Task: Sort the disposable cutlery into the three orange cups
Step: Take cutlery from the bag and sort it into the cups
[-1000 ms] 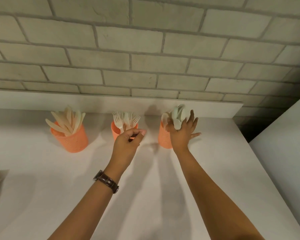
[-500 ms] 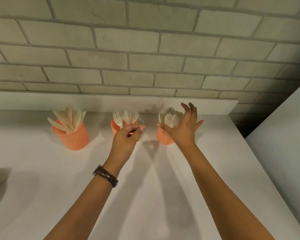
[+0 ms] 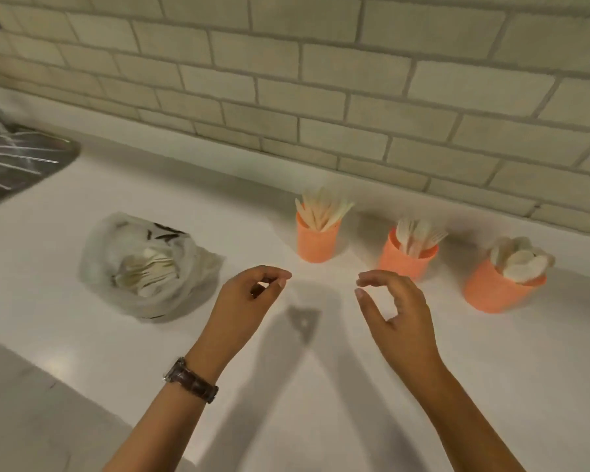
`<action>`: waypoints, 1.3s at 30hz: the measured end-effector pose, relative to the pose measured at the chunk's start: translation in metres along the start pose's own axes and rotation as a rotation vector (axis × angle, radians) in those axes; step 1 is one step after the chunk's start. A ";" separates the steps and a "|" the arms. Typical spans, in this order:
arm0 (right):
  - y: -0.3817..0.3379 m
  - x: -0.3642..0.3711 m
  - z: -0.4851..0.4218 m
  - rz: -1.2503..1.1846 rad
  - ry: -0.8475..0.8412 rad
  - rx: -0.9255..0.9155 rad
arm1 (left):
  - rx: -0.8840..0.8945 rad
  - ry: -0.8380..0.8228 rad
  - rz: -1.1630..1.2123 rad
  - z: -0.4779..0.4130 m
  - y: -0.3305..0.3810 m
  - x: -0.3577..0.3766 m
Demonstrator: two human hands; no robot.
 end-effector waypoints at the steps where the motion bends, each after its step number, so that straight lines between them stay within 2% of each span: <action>1: -0.009 0.018 0.000 -0.020 -0.023 0.010 | -0.012 0.039 -0.014 0.003 -0.006 -0.023; 9: -0.078 0.152 0.001 -0.119 -0.167 0.118 | -0.013 0.254 -0.085 0.006 -0.043 -0.184; 16: -0.139 0.240 -0.027 -0.131 -0.323 0.071 | -0.029 0.271 -0.126 -0.010 -0.079 -0.253; 20: -0.158 0.298 -0.050 0.057 -0.632 -0.063 | -0.084 0.262 -0.079 -0.015 -0.094 -0.276; 22: -0.156 0.330 -0.058 0.287 -0.842 -0.160 | -0.100 0.267 -0.071 -0.017 -0.100 -0.283; 24: -0.152 0.353 -0.063 0.554 -0.961 -0.334 | -0.108 0.280 -0.044 -0.019 -0.105 -0.287; 26: -0.145 0.368 -0.066 0.743 -1.001 -0.465 | -0.112 0.288 -0.021 -0.020 -0.107 -0.291; 30: -0.146 0.380 -0.073 0.899 -1.001 -0.627 | -0.117 0.293 -0.003 -0.022 -0.109 -0.296; 39: -0.147 0.371 -0.091 0.757 -1.056 -0.456 | -0.109 0.288 0.069 -0.020 -0.109 -0.298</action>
Point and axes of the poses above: each hand's wrist, its own z-axis away from the middle knuckle, its own x-axis out of the palm, y = z × x, the point moved 4 cm from there along -z, towards the middle knuckle, and after that the axes turned 5 degrees about z, right-handed, at the moved point
